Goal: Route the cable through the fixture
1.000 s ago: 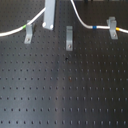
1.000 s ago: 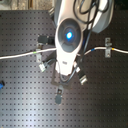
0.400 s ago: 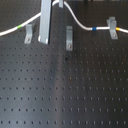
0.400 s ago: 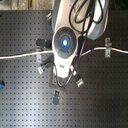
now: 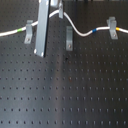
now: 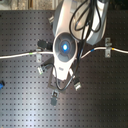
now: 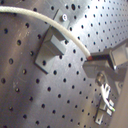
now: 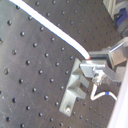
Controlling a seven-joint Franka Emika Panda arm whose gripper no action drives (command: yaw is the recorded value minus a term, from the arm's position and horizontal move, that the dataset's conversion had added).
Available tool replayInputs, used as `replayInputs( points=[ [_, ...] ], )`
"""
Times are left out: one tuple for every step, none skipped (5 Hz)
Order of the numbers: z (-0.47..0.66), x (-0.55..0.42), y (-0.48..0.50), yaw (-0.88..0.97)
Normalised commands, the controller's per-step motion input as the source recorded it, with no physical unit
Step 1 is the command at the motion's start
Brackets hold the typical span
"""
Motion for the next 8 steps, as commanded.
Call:
replayInputs(
  points=[
    [0.31,0.025,0.087,0.02],
    [0.03,0.0,0.001,0.0],
    [0.17,-0.102,-0.026,-0.17],
    [0.18,-0.122,0.023,-0.31],
    [0.13,-0.232,0.053,-0.25],
    [0.22,-0.269,0.049,-0.27],
    [0.28,-0.238,0.136,-0.17],
    [0.26,-0.105,0.3,0.02]
  ],
)
